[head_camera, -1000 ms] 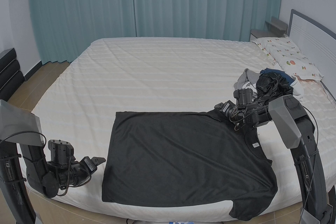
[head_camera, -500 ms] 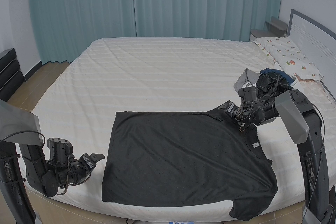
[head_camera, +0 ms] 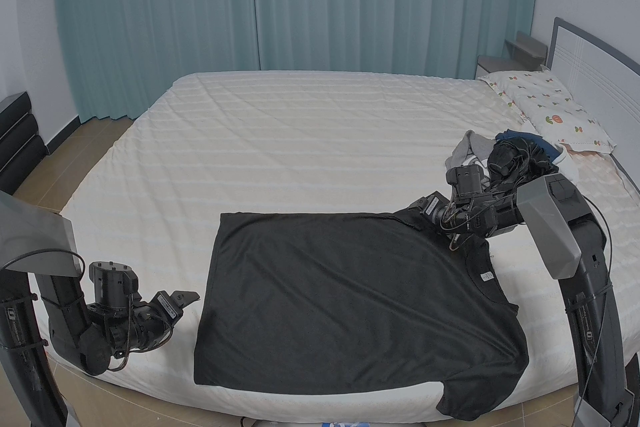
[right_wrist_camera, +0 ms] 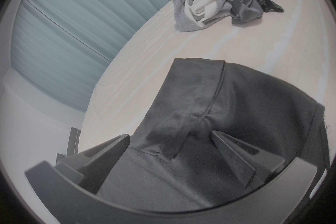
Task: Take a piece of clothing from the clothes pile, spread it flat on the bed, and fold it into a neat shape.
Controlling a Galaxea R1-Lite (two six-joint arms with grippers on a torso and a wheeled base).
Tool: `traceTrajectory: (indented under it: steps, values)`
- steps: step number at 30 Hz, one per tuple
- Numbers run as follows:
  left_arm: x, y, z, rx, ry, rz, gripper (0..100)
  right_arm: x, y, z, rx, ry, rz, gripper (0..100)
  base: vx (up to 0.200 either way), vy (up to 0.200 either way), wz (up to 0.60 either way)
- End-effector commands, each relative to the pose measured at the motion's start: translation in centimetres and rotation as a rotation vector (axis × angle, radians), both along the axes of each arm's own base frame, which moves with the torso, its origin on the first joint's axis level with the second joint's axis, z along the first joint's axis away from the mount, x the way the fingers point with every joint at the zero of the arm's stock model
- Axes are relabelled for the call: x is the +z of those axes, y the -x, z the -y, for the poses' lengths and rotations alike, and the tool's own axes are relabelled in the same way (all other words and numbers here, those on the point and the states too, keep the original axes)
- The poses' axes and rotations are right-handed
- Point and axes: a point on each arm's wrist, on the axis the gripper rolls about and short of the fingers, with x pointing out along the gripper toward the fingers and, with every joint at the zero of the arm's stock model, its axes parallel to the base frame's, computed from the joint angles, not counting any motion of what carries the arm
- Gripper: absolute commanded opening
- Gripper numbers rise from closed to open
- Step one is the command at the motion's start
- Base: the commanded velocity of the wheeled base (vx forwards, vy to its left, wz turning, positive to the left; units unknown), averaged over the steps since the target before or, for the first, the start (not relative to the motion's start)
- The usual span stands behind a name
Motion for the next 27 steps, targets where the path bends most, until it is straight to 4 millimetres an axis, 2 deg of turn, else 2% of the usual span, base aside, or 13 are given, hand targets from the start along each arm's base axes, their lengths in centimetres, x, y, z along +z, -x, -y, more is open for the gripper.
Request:
traceTrajectory:
  steps: [1,3,8,13,15,18,19,20,27]
  values:
    - [-0.1,0.0,0.0,0.001,0.0,-0.006,100,-1.9,-0.9,-0.9,0.017,-0.002,-0.001,100,0.0,0.0,0.0]
    - [-0.2,0.0,0.0,0.0,-0.001,-0.009,100,-1.1,-1.3,-1.0,0.053,-0.046,0.064,100,0.0,0.0,0.0]
    - [-0.2,0.0,0.0,0.001,0.0,-0.009,100,2.4,-2.6,-1.2,0.105,-0.13,0.413,100,0.0,0.0,0.0]
    - [-0.2,0.0,0.0,0.001,0.0,-0.008,100,5.0,-2.7,-1.3,0.149,-0.162,0.594,100,0.0,0.0,0.0]
    - [-0.2,0.0,0.0,0.001,0.0,-0.008,100,4.9,-2.7,-1.3,0.166,-0.146,0.593,100,0.0,0.0,0.0]
    - [-0.3,0.0,0.0,0.001,0.0,-0.011,100,3.8,-2.7,-1.4,0.191,-0.094,0.569,100,0.0,0.0,0.0]
    - [-0.3,0.0,0.0,0.0,-0.002,-0.012,100,2.2,-2.8,-1.5,0.216,-0.032,0.553,100,0.0,0.0,0.0]
    - [-0.3,0.0,0.0,0.0,-0.002,-0.012,100,1.7,-2.8,-1.6,0.224,-0.018,0.552,100,0.0,0.0,0.0]
    - [-0.3,0.0,0.0,0.002,-0.004,-0.012,100,1.0,-2.7,-2.0,0.269,0.113,0.598,100,0.0,0.0,0.0]
